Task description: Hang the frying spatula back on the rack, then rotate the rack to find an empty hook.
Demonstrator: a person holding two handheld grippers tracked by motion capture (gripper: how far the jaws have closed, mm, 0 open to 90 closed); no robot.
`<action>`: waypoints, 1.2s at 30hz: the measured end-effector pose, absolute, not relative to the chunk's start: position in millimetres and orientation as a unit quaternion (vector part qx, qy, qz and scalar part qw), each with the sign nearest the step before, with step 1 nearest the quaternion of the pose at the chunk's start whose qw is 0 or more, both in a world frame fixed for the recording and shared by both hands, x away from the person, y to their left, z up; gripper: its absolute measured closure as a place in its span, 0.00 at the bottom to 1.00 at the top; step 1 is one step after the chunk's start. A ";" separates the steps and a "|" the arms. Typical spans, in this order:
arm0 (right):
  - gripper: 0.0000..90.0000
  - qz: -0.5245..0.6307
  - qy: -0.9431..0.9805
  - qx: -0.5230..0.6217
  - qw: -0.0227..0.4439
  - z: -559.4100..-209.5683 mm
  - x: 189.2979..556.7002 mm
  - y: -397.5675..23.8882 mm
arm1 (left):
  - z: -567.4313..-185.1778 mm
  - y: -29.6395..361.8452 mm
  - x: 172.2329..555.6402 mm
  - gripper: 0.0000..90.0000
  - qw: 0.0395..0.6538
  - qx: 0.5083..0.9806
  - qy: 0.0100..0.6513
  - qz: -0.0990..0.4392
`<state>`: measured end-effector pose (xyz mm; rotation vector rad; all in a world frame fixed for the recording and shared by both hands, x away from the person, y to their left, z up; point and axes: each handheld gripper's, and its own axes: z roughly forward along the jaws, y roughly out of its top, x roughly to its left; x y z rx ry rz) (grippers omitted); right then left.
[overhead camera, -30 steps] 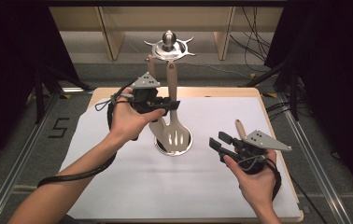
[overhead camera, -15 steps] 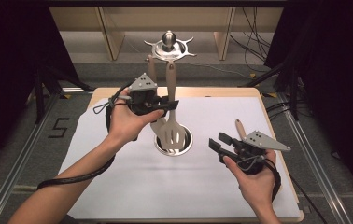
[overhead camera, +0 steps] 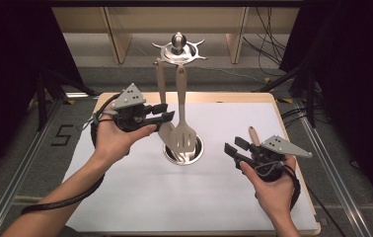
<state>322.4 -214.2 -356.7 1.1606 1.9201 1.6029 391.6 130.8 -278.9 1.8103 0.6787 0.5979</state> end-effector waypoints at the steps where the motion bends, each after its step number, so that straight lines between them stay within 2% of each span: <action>1: 0.60 0.571 0.684 0.411 0.190 -356.7 322.2 -213.8 | -278.7 132.4 392.5 0.79 0.537 0.759 0.279 0.241; 3: 0.60 0.573 0.684 0.408 0.191 -356.7 321.6 -213.9 | -278.0 133.7 391.7 0.86 0.544 0.748 0.297 0.238; 4: 0.60 0.571 0.685 0.409 0.192 -356.7 321.0 -214.1 | -277.9 131.7 391.2 0.88 0.558 0.751 0.288 0.206; 6: 0.60 0.569 0.683 0.420 0.182 -357.1 319.1 -213.5 | -274.9 132.0 391.6 0.95 0.564 0.746 0.289 0.208; 8: 0.61 0.568 0.687 0.409 0.193 -357.9 320.4 -215.7 | -270.7 132.0 391.9 0.99 0.570 0.738 0.295 0.209; 25: 0.67 0.555 0.689 0.424 0.192 -361.8 319.9 -221.4 | -221.6 132.4 399.6 0.99 0.631 0.686 0.283 0.225; 36: 0.66 0.553 0.692 0.423 0.192 -362.9 320.6 -219.7 | -210.4 133.6 403.0 0.99 0.648 0.665 0.283 0.240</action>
